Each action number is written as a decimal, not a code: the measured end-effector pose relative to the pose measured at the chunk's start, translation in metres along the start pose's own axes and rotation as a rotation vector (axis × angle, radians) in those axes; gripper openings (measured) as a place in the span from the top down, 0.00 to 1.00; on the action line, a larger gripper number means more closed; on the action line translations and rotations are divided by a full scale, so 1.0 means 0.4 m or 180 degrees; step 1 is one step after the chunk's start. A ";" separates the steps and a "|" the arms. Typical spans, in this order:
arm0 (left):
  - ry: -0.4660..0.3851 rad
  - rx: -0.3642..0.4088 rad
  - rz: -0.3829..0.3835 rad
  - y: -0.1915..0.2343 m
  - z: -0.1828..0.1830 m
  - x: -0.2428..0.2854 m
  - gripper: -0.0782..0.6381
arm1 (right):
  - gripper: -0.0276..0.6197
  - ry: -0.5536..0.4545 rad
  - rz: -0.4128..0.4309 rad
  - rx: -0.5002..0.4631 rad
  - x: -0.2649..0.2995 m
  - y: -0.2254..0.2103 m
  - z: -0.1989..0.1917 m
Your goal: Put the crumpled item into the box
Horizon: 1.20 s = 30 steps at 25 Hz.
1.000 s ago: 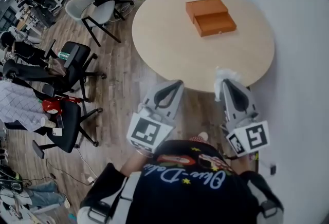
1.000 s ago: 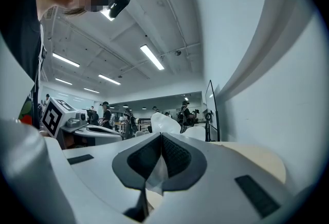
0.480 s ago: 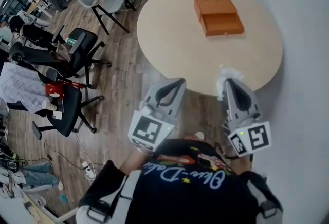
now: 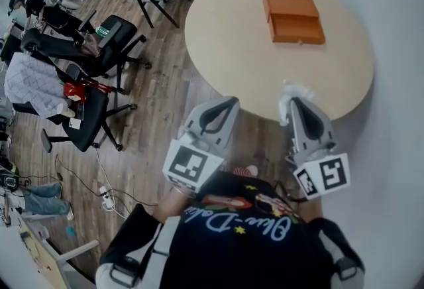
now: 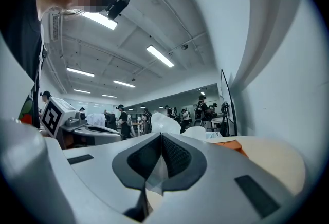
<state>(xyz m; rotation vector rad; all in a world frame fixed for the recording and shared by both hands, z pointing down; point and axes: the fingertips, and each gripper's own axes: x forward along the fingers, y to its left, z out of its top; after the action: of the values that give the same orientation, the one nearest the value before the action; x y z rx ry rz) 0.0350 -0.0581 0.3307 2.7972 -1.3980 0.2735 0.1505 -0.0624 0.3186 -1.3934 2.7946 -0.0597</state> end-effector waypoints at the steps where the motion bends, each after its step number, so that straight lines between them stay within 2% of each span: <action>1: -0.0011 0.0006 -0.0004 -0.008 0.003 0.006 0.90 | 0.96 0.0001 0.0006 0.0007 -0.005 -0.007 -0.004; 7: -0.0006 0.0047 -0.0054 -0.043 0.011 0.034 0.90 | 0.96 -0.0040 -0.0068 0.0025 -0.041 -0.035 -0.002; 14: -0.0036 0.0115 -0.0288 -0.096 0.023 0.121 0.90 | 0.96 -0.0048 -0.0294 0.0068 -0.084 -0.117 -0.015; 26: -0.0233 0.0184 -0.0635 -0.113 0.085 0.289 0.90 | 0.96 -0.0144 -0.0614 -0.0073 -0.080 -0.244 0.044; 30: -0.0283 0.0112 -0.0637 -0.096 0.104 0.335 0.90 | 0.96 -0.0159 -0.0648 -0.0112 -0.059 -0.285 0.061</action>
<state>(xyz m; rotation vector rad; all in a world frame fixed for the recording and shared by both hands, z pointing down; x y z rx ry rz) 0.1508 -0.1445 0.3137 2.9827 -1.1245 0.1749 0.2565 -0.1127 0.2992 -1.6583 2.6171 0.0214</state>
